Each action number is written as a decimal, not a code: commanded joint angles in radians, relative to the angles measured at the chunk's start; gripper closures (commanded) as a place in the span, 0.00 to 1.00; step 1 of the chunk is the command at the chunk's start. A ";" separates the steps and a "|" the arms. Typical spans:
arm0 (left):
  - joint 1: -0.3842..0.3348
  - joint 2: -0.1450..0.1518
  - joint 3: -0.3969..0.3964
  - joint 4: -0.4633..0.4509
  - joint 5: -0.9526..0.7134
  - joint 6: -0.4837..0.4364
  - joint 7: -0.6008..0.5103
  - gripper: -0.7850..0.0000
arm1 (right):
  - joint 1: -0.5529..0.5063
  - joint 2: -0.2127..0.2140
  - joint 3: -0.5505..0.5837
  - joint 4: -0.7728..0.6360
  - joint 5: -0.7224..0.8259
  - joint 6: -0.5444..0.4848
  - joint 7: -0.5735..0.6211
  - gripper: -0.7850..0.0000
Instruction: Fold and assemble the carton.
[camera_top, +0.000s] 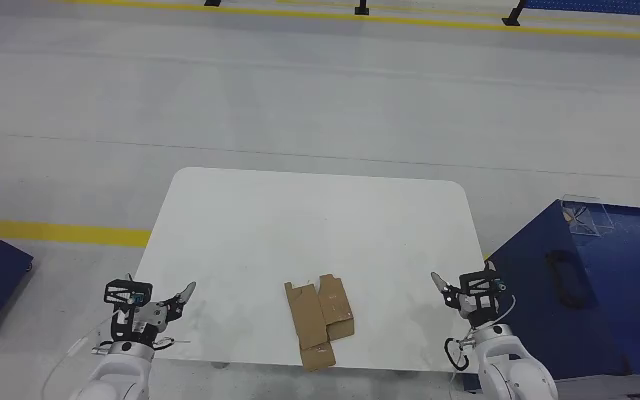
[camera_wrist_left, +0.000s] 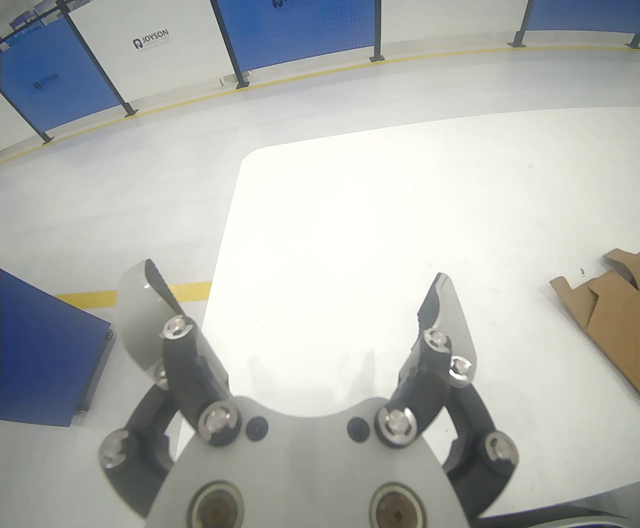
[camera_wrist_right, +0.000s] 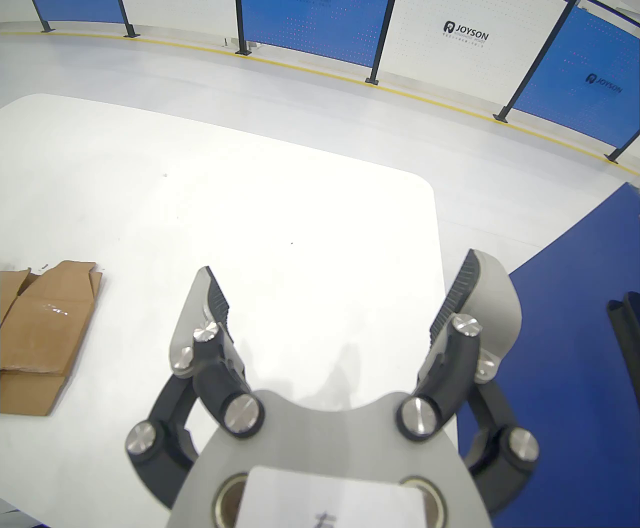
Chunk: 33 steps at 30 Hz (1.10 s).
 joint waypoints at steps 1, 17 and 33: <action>0.000 0.000 0.000 0.000 0.000 0.000 0.000 0.00 | 0.000 0.000 0.000 0.000 0.000 0.000 0.000 0.00; 0.007 -0.009 -0.047 -0.115 -0.596 -0.096 -0.393 0.00 | 0.134 0.003 0.032 0.042 0.537 -0.240 0.446 0.00; -0.216 -0.001 0.002 0.139 -1.430 0.000 -0.999 0.00 | 0.544 -0.004 -0.135 0.588 1.236 -0.301 1.059 0.00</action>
